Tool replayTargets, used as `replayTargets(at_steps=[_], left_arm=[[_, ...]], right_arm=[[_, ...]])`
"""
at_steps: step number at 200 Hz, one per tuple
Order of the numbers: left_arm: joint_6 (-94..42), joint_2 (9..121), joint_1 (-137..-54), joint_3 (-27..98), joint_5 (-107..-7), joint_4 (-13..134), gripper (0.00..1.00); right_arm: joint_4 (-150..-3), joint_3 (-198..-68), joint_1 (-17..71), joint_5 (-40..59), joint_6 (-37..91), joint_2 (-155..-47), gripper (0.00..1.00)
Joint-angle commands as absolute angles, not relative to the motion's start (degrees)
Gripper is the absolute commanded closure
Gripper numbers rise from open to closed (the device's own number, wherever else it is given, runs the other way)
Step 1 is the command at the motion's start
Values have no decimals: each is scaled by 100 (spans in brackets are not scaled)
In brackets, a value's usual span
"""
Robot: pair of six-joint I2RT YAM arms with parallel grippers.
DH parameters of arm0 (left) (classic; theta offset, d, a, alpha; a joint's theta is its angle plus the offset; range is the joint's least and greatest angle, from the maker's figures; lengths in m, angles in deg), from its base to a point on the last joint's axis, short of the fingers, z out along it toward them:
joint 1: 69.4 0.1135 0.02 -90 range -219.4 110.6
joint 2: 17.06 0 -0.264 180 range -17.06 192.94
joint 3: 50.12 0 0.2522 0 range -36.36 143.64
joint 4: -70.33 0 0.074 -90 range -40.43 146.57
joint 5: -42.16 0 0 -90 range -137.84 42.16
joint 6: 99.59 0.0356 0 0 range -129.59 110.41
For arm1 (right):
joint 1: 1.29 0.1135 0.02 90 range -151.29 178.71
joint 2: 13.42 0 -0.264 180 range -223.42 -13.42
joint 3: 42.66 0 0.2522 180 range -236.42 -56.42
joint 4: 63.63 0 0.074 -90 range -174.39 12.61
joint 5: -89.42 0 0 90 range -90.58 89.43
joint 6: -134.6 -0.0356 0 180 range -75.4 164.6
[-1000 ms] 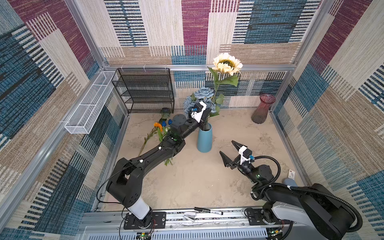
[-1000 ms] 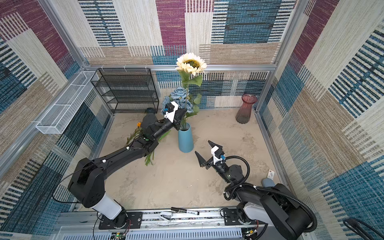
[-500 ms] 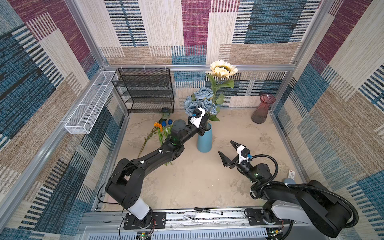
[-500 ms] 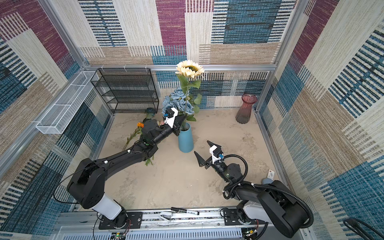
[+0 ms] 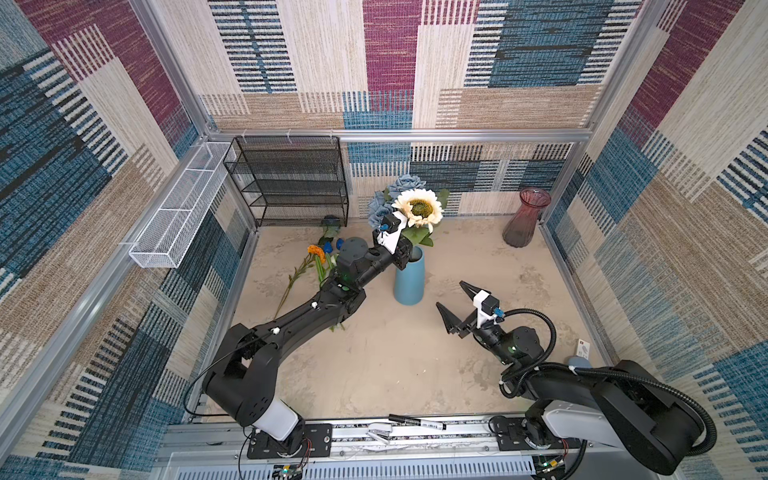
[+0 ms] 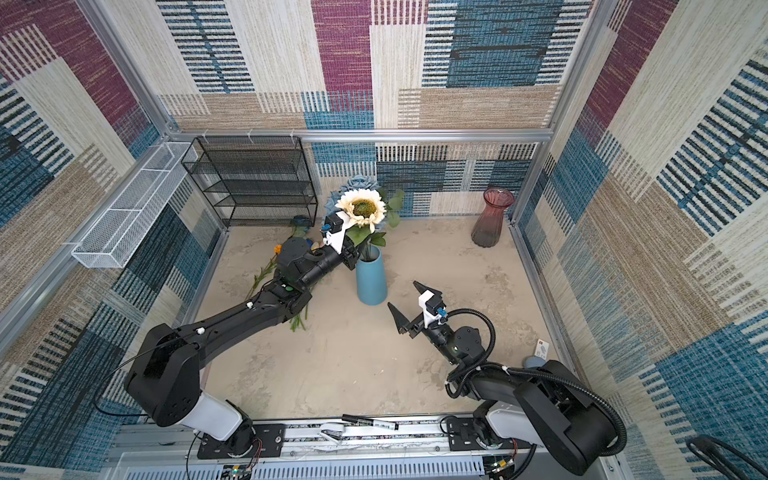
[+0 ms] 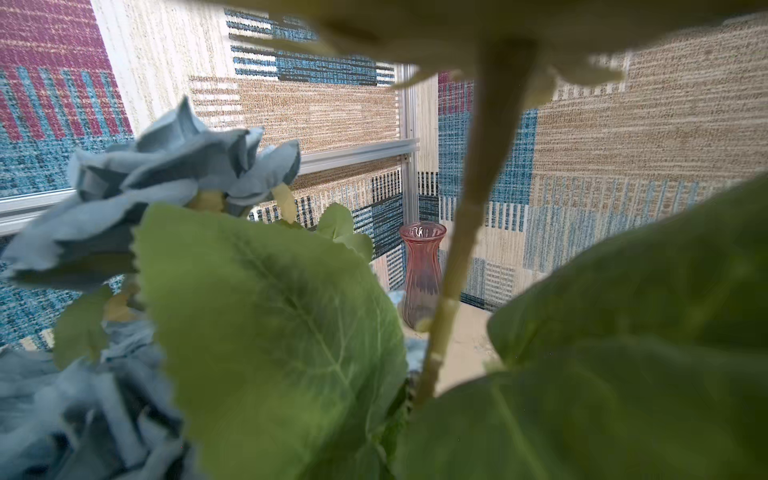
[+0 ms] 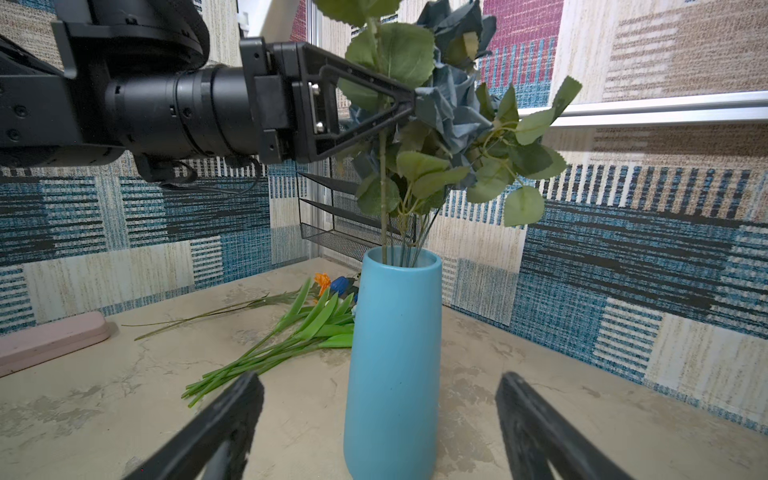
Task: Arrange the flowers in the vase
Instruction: 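Lower the sunflower stem into the light blue vase and open the left gripper, then move the left gripper back down to the orange flower stems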
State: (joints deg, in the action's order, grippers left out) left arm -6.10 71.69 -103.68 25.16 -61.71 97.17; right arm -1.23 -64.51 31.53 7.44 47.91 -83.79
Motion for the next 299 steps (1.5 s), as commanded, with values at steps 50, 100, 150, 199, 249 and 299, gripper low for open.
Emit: replayTargets(at_steps=[50,100,150,199,249,299], left_arm=[[-741,6099,-10361,2085,-5861,8530,39],[-573,5185,-10309,1339,-5202,7884,25],[-464,4352,-9962,662,-4153,7422,22],[-2119,4912,-7972,1273,-2824,5051,27],[-2127,6798,-6645,2323,-3550,3377,36],[-1570,8314,-6149,3529,-4048,2482,43]], right_arm=[[37,-6503,3158,795,4779,-8396,9],[83,-6521,3158,856,4733,-8483,9],[75,-6512,3158,907,4742,-8419,9],[127,-6472,3158,919,4706,-8365,9],[130,-6468,3158,950,4681,-8354,9],[46,-6468,3158,918,4742,-8322,9]])
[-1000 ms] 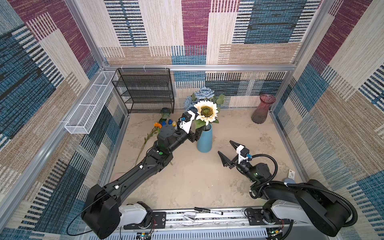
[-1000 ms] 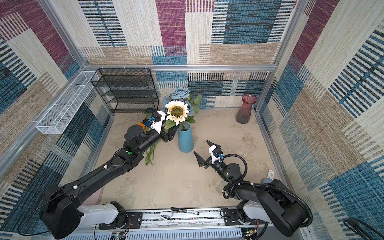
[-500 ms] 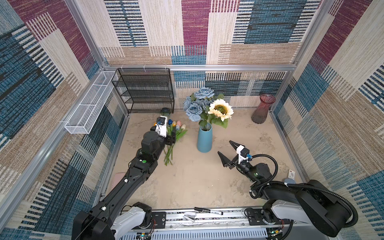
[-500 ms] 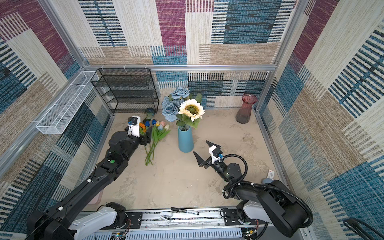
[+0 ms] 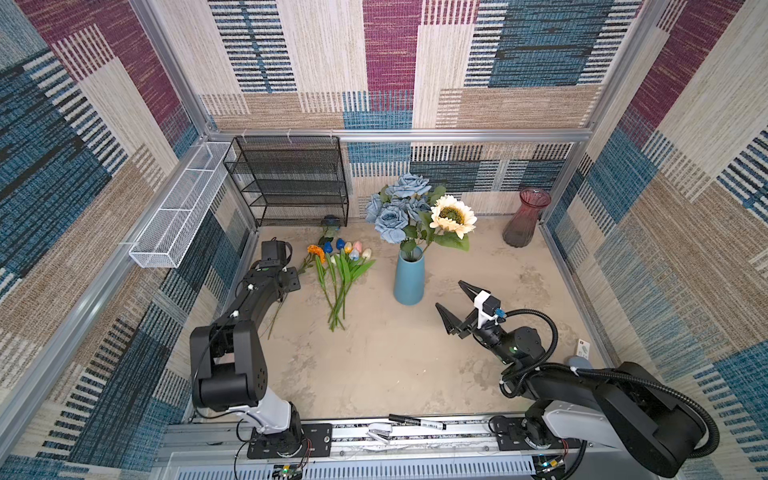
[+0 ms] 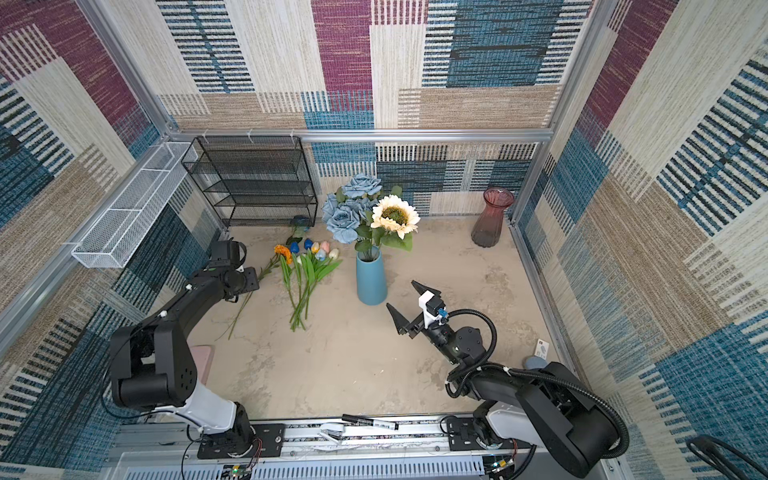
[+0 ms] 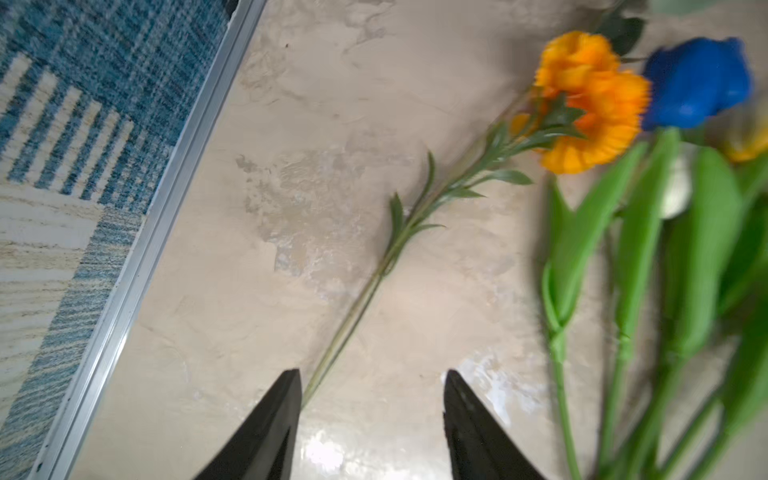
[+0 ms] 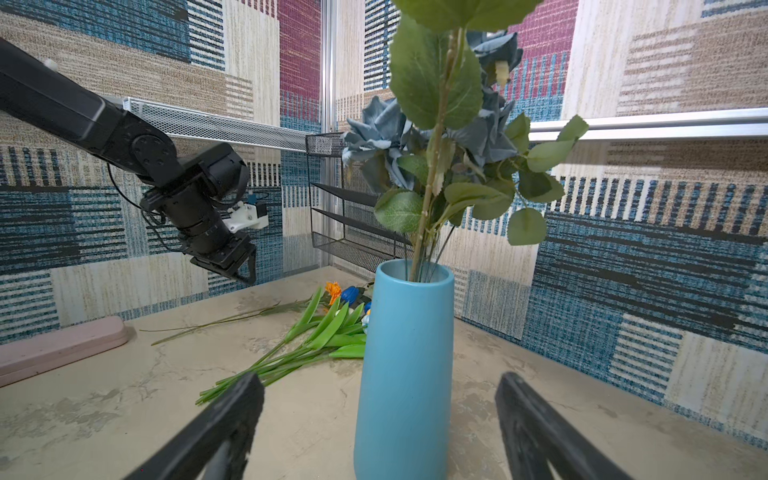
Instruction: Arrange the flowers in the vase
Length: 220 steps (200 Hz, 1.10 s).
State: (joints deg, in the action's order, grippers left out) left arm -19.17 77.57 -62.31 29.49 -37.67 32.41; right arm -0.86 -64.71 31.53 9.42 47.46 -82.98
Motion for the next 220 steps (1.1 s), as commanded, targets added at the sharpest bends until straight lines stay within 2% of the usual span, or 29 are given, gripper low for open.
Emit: replayTargets(at_steps=[1,63,81,94,104,116,133,150,165,220], left_arm=[[-1559,8349,-6149,3568,-4038,2452,43],[-1246,9619,-6052,4590,-4140,1650,46],[-1231,9755,-6001,4600,-4308,1642,57],[-1256,9805,-5985,4562,-4412,1641,60],[-1264,9807,-5976,4509,-4488,1634,66],[-1348,9738,-5973,4394,-4544,1648,70],[-1501,9534,-5974,4073,-4679,1791,84],[-1626,9220,-5986,3675,-4778,2045,87],[-1797,8929,-5990,3417,-4773,2207,96],[-2130,7995,-6008,2903,-5004,2644,97]], right_arm=[[47,-6468,3158,914,4742,-8334,9],[39,-6485,3158,892,4776,-8395,9],[39,-6494,3158,898,4777,-8419,9],[49,-6511,3158,908,4768,-8451,9],[65,-6518,3158,909,4761,-8480,9],[75,-6521,3158,909,4759,-8498,9],[49,-6512,3158,911,4757,-8450,9],[48,-6503,3158,892,4768,-8427,9],[57,-6513,3158,896,4751,-8462,9],[81,-6512,3158,931,4715,-8481,9]])
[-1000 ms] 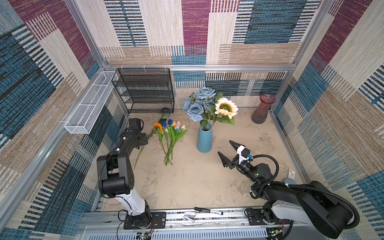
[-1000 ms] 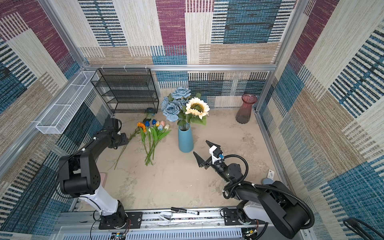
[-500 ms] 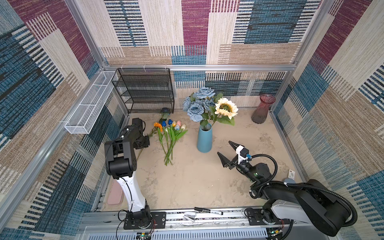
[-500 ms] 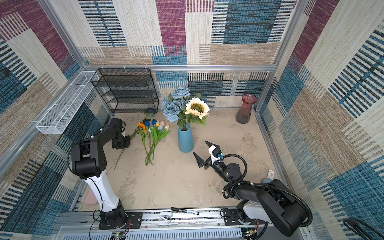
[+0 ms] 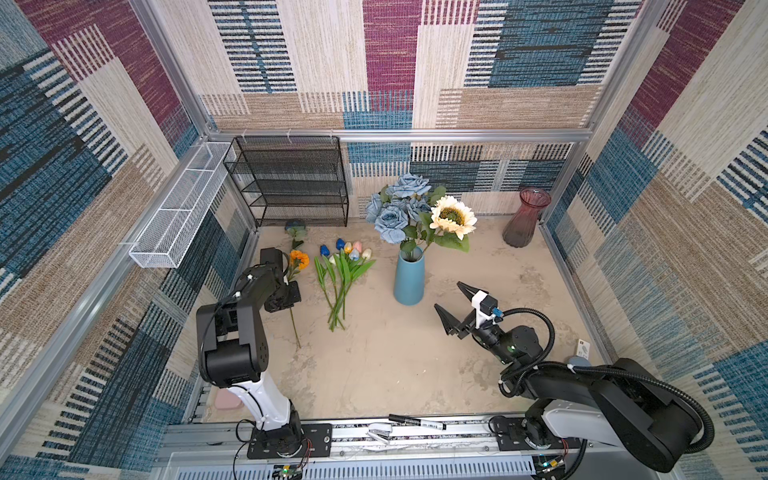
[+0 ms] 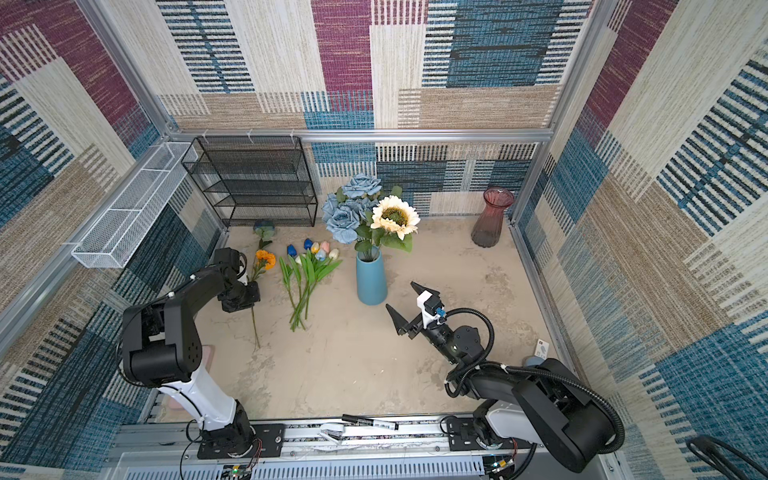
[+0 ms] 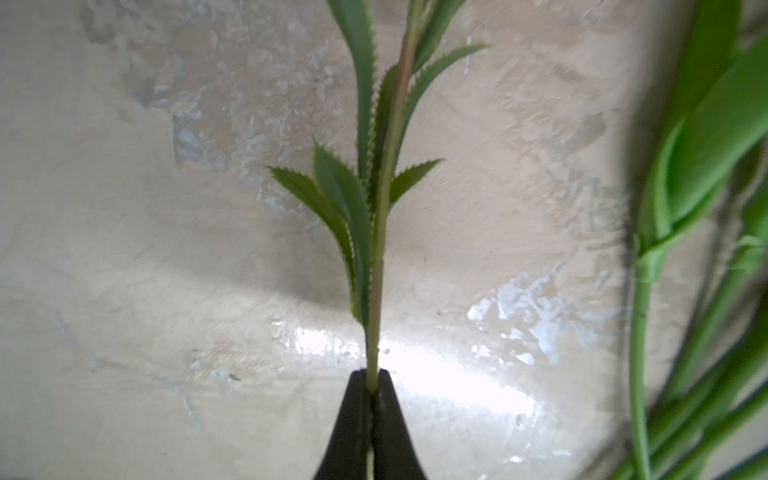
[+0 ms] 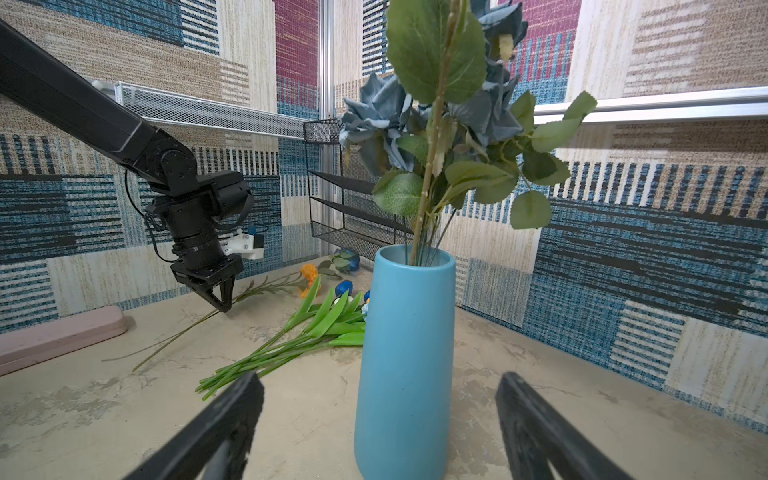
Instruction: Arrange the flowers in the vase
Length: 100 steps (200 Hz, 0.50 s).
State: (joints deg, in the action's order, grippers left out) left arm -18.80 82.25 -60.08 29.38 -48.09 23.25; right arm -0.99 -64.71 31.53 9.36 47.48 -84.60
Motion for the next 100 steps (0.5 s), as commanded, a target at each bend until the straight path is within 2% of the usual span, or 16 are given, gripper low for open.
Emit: replayTargets(at_steps=[1,31,42,64,79,92,100], left_arm=[[-2133,7983,-6008,2903,-5013,2643,97],[-2249,7591,-6059,2890,-5081,2646,96],[-2276,7452,-6081,2870,-5116,2609,90],[-2320,7232,-6104,2786,-5134,2615,89],[-2338,7208,-6105,2756,-5133,2629,83],[-2330,7248,-6113,2762,-5093,2626,84],[-2321,7275,-6115,2763,-5100,2630,92]], right_arm=[[87,-6516,3158,933,4715,-8484,9],[79,-6512,3158,945,4706,-8461,9],[83,-6512,3158,926,4705,-8479,9],[77,-6512,3158,938,4702,-8464,9],[83,-6516,3158,944,4695,-8474,9],[91,-6521,3158,949,4689,-8505,9],[92,-6521,3158,961,4689,-8494,9]])
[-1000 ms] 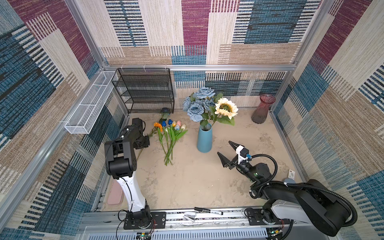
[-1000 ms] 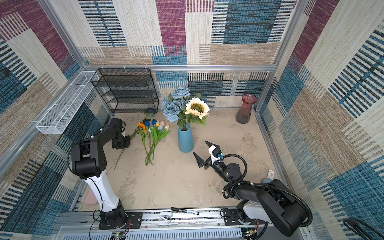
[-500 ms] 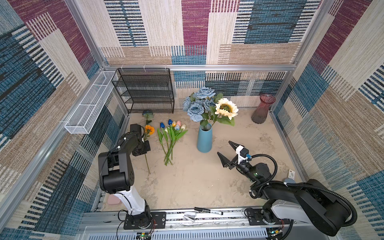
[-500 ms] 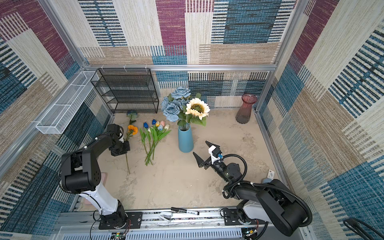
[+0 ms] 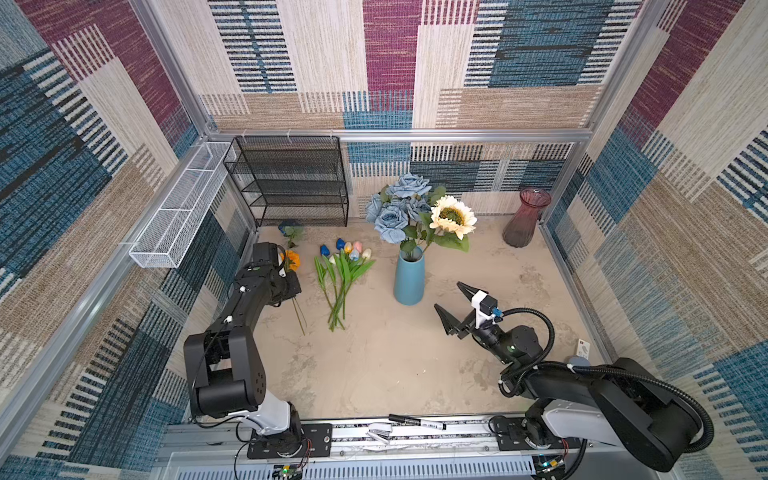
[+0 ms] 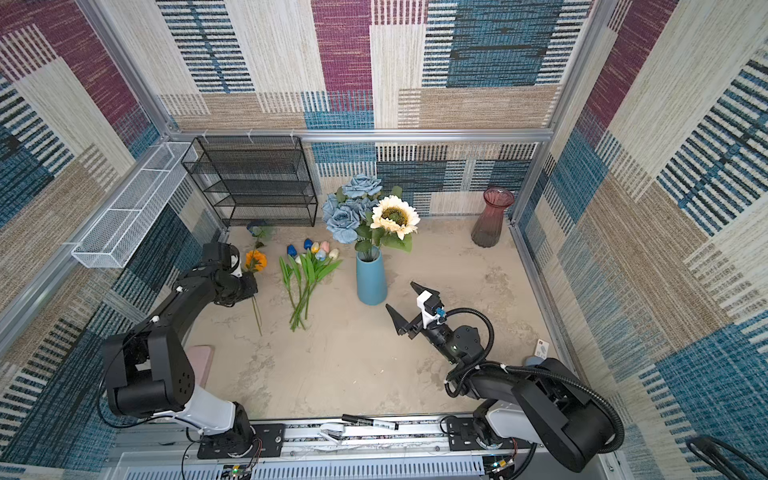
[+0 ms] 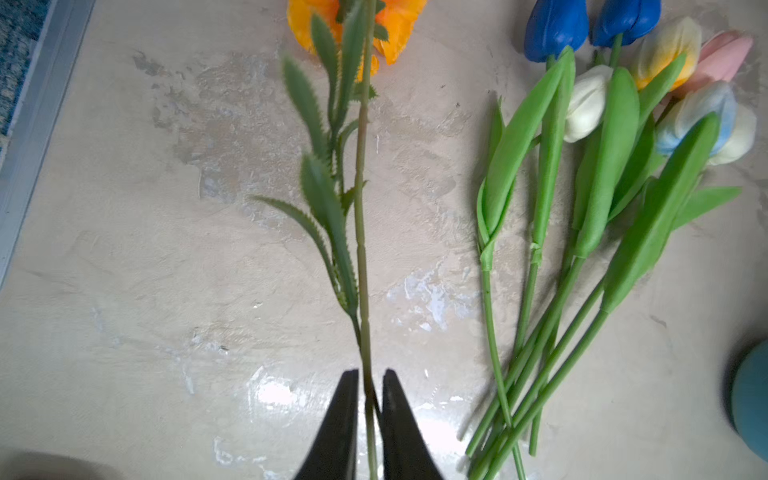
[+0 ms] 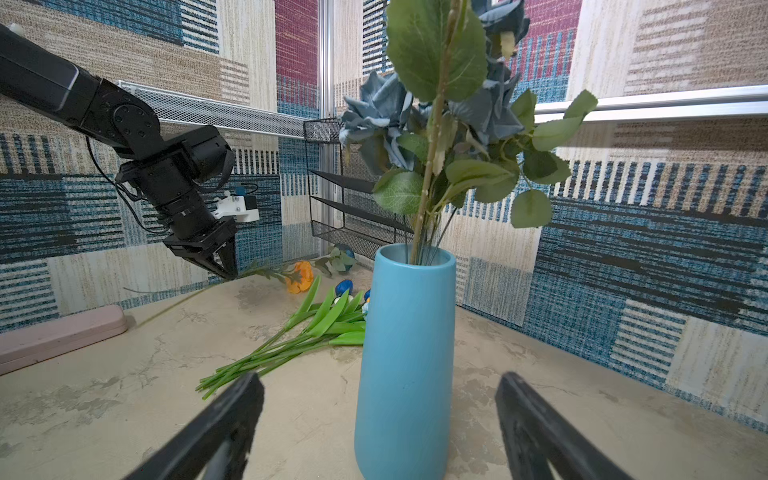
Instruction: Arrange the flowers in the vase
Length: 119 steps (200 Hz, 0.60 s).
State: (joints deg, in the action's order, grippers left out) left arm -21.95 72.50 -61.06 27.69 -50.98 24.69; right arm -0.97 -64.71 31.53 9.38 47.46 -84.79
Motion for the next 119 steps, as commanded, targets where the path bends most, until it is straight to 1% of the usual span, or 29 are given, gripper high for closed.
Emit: replayTargets(at_steps=[1,8,26,34,43,49,57,62,71,97,109,119], left_arm=[[-2321,7276,-6114,2763,-5101,2627,93],[-2312,7307,-6114,2764,-5086,2651,96],[-2310,7329,-6117,2795,-5032,2654,95],[-2312,7332,-6115,2804,-5038,2665,97],[-2303,7330,-6114,2790,-5003,2719,97],[-2311,7354,-6109,2781,-4939,2745,94],[-2317,7400,-6105,2788,-4863,2753,84],[-2342,7435,-6107,2797,-4818,2753,81],[-2363,7518,-6105,2804,-4848,2777,80],[-2488,7773,-6105,2800,-4802,2747,73],[-2454,7916,-6105,2810,-4732,2735,73],[-2435,8052,-6105,2845,-4715,2711,77]], right_arm=[[92,-6521,3158,961,4689,-8491,9],[88,-6512,3158,962,4689,-8472,9],[66,-6503,3158,931,4706,-8428,9],[66,-6503,3160,913,4706,-8435,9],[68,-6511,3158,922,4706,-8465,9],[74,-6512,3158,933,4700,-8470,9],[75,-6520,3158,950,4689,-8470,9],[67,-6521,3158,961,4689,-8471,9],[66,-6521,3158,958,4684,-8466,9],[66,-6512,3158,911,4711,-8471,9],[57,-6521,3158,910,4715,-8467,9],[57,-6521,3158,925,4707,-8464,9]])
